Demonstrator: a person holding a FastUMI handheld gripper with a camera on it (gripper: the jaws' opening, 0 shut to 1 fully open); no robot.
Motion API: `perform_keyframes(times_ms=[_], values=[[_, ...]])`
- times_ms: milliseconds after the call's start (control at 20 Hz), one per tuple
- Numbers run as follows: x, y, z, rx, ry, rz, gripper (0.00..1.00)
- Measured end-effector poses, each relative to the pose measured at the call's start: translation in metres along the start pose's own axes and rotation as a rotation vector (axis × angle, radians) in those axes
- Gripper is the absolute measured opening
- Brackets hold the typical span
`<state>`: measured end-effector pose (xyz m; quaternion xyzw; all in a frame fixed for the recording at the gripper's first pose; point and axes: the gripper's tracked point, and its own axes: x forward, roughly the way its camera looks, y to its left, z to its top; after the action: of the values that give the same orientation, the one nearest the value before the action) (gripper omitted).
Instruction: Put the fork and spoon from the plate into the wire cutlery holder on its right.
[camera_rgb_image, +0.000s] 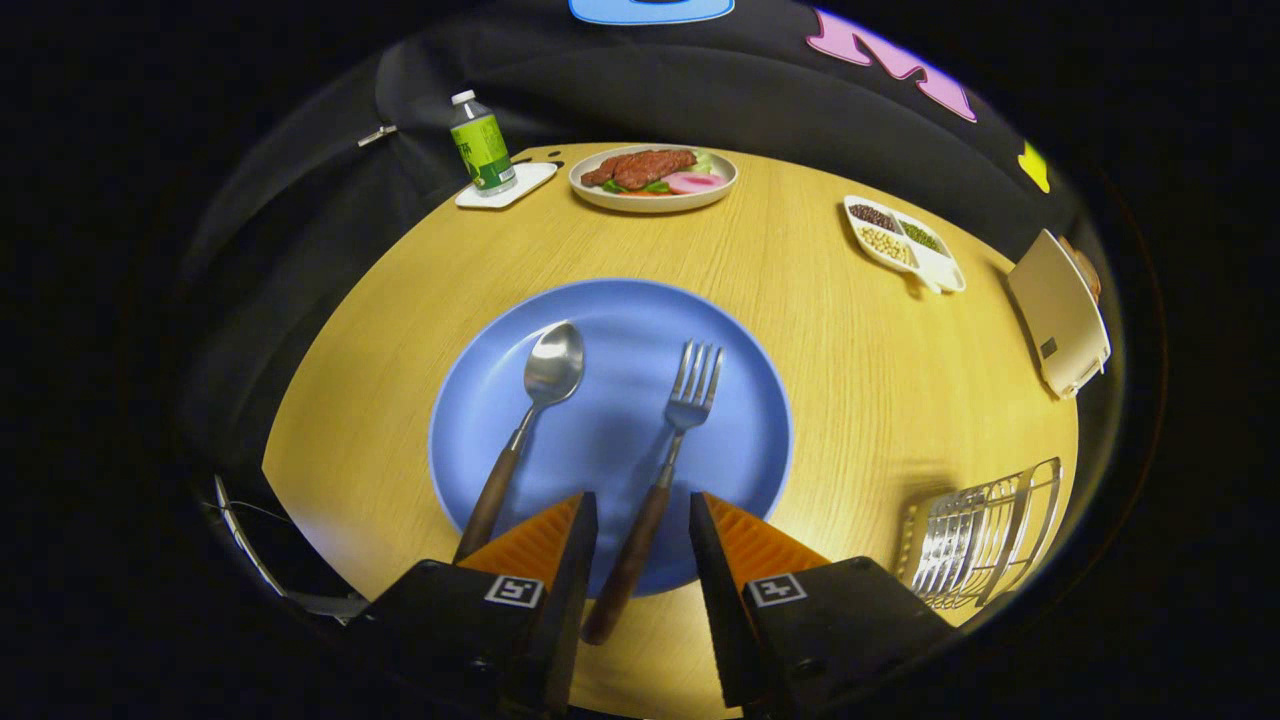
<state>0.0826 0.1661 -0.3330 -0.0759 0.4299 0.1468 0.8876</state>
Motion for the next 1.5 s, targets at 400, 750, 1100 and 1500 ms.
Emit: perform_keyframes(times_ms=[400,750,1100,1500], values=[[0.006,-0.010,-0.003,0.061,0.077,-0.018,0.14],[-0.018,-0.014,-0.002,0.075,0.100,0.068,0.09],[-0.106,-0.050,-0.017,-0.077,0.113,0.067,0.08],[-0.198,-0.137,-0.033,-0.177,0.172,0.007,0.08]])
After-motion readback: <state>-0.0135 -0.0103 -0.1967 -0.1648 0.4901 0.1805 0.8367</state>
